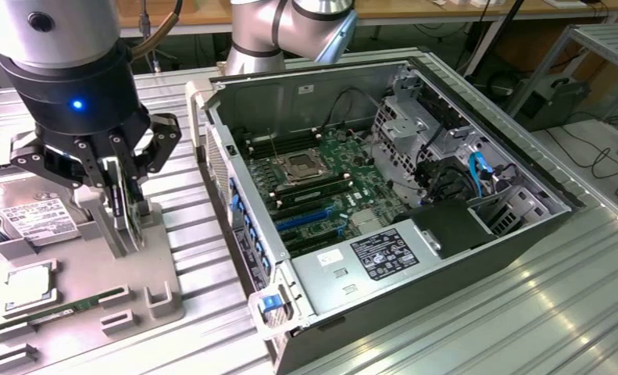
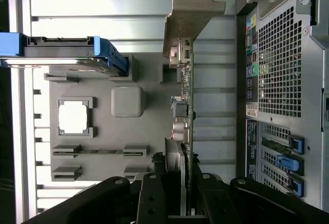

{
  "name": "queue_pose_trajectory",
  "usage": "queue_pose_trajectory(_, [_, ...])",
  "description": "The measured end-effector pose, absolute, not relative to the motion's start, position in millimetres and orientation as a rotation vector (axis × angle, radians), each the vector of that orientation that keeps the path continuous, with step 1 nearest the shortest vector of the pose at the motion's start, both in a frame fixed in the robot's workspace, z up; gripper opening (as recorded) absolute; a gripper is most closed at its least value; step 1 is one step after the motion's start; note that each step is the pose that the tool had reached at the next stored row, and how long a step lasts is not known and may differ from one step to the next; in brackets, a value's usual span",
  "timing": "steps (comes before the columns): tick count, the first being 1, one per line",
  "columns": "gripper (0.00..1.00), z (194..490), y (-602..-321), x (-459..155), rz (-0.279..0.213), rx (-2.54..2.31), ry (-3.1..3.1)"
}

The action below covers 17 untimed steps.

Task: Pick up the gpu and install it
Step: 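Pick up the gpu and move the gpu toward the slot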

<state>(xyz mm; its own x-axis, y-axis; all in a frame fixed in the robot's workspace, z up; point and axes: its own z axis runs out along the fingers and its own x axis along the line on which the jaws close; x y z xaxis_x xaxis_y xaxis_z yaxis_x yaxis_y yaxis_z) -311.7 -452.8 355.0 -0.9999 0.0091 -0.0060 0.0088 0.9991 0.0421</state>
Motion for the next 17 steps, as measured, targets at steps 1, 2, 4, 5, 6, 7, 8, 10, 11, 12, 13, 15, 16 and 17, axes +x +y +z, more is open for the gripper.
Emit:
queue_pose_trajectory(1, [0.28, 355.1, -452.8, -311.7, 0.066, 0.014, 3.135])
queue_pose_trajectory(2, [0.28, 355.3, -452.8, -311.8, 0.066, 0.014, 3.135])
queue_pose_trajectory(4, [0.28, 355.8, -452.8, -311.8, 0.066, 0.014, 3.135])
queue_pose_trajectory(5, [0.28, 356.3, -452.8, -311.8, 0.065, 0.014, 3.135])
queue_pose_trajectory(6, [0.28, 356.6, -452.8, -311.7, 0.066, 0.014, 3.135])
queue_pose_trajectory(7, [0.28, 357.3, -452.8, -311.7, 0.065, 0.014, 3.135])
queue_pose_trajectory(8, [0.28, 357.8, -452.8, -311.7, 0.065, 0.014, 3.135])
queue_pose_trajectory(10, [0.28, 358.3, -452.8, -311.7, 0.066, 0.014, 3.135])
queue_pose_trajectory(11, [0.28, 358.5, -452.8, -311.7, 0.066, 0.014, 3.135])
queue_pose_trajectory(12, [0.28, 358.8, -452.8, -311.7, 0.065, 0.014, 3.135])
queue_pose_trajectory(13, [0.28, 359.0, -452.8, -311.7, 0.065, 0.014, 3.135])
queue_pose_trajectory(15, [0.28, 359.5, -452.8, -311.7, 0.065, 0.014, 3.135])
queue_pose_trajectory(16, [0.28, 359.9, -452.8, -311.7, 0.065, 0.014, 3.135])
queue_pose_trajectory(17, [0.28, 360.1, -452.8, -311.7, 0.065, 0.014, 3.135])
